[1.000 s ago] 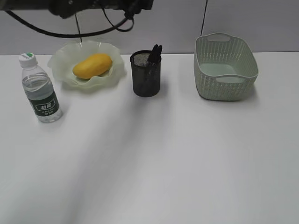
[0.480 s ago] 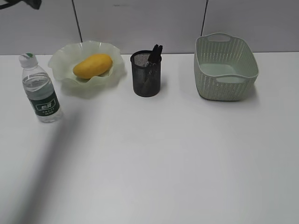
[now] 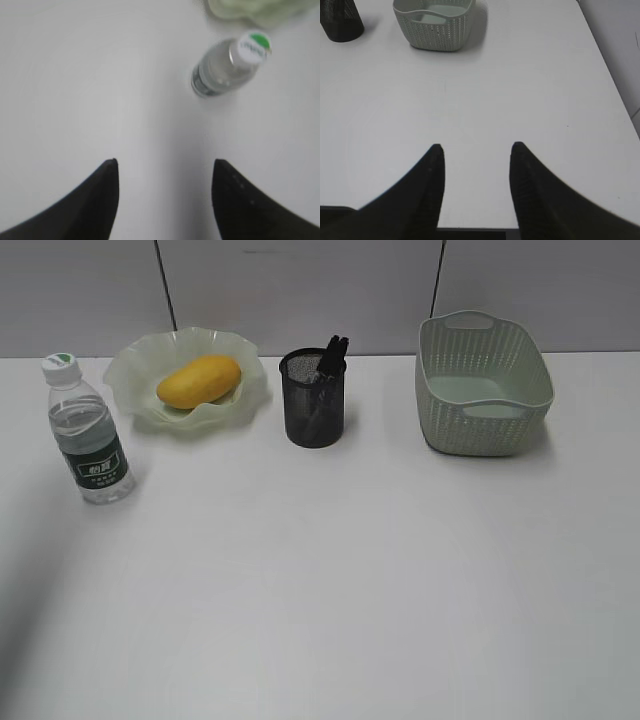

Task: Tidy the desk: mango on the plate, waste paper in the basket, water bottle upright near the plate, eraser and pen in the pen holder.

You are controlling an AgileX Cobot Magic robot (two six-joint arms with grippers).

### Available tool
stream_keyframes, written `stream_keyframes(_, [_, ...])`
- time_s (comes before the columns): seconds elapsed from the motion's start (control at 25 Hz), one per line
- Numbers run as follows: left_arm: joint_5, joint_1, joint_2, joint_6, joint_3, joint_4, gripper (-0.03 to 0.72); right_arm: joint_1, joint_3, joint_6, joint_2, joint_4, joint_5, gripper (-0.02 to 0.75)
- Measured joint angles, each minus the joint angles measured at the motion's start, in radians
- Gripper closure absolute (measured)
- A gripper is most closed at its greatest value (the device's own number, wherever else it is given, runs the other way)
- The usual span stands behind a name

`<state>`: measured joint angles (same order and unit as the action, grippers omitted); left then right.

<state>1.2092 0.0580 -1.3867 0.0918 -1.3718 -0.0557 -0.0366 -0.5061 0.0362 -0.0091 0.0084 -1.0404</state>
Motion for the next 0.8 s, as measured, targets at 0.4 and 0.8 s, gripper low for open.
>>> stream_keyframes(0.4, [-0.089, 0.001, 0.662, 0.003, 0.48, -0.007, 0.235, 0.0, 0.0, 0.0, 0.0, 0.0, 0.0, 0.387])
stream_keyframes(0.8, [-0.115, 0.001, 1.104, 0.003, 0.722, -0.014, 0.243, 0.0, 0.0, 0.0, 0.0, 0.0, 0.001, 0.387])
